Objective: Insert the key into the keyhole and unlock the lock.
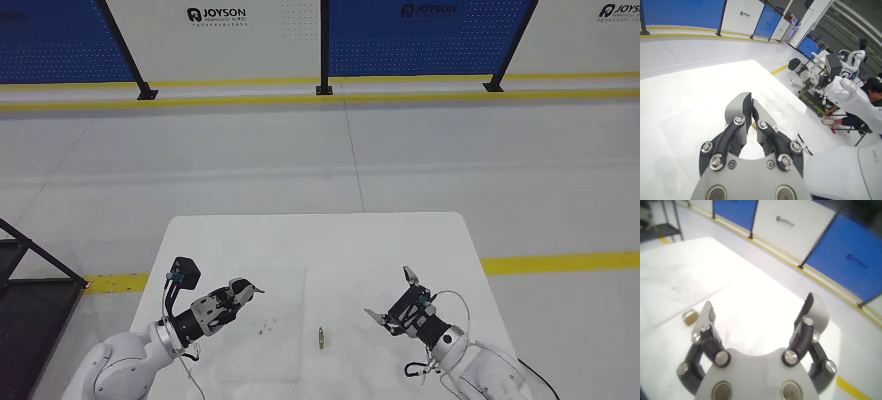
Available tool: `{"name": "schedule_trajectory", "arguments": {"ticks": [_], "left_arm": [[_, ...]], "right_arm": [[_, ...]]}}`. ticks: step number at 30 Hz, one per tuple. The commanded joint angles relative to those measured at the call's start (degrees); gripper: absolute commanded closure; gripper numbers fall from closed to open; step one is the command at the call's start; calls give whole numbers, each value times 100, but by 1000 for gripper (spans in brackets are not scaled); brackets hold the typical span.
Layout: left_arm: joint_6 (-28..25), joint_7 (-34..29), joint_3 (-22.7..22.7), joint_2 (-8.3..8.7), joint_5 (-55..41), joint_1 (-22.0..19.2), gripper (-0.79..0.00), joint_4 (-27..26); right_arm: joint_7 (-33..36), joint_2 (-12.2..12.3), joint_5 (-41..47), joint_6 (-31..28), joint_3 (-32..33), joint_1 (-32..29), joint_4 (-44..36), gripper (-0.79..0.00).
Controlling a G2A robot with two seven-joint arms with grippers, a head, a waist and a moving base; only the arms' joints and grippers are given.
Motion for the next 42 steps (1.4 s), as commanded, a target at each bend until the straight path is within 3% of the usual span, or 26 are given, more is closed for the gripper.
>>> {"name": "schedule_trajectory", "arguments": {"ticks": [1,6,10,16,22,25,27,28,30,42], "left_arm": [[-1,0,0,0,0,0,0,0],[-1,0,0,0,0,0,0,0],[-1,0,0,0,0,0,0,0],[-1,0,0,0,0,0,0,0],[-1,0,0,0,0,0,0,0],[-1,0,0,0,0,0,0,0],[-1,0,0,0,0,0,0,0],[-1,0,0,0,0,0,0,0],[-1,0,0,0,0,0,0,0],[-1,0,0,0,0,0,0,0]], "right_arm": [[114,-13,-140,-205,-349,55,127,-785],[202,-46,-160,-709,-1011,219,435,-785],[147,-81,-66,-596,-1348,232,699,-785],[429,-255,-63,533,-1955,613,1437,-785],[379,-408,-188,1178,-2456,991,1981,-785],[373,-454,-206,1356,-2592,1105,2118,-680],[364,-478,-187,1450,-2642,1171,2188,-520],[350,-489,-177,1504,-2664,1197,2218,-511],[350,-508,-117,1539,-2699,1252,2278,-388],[608,-594,297,1558,-2785,1572,2566,-212]]}}
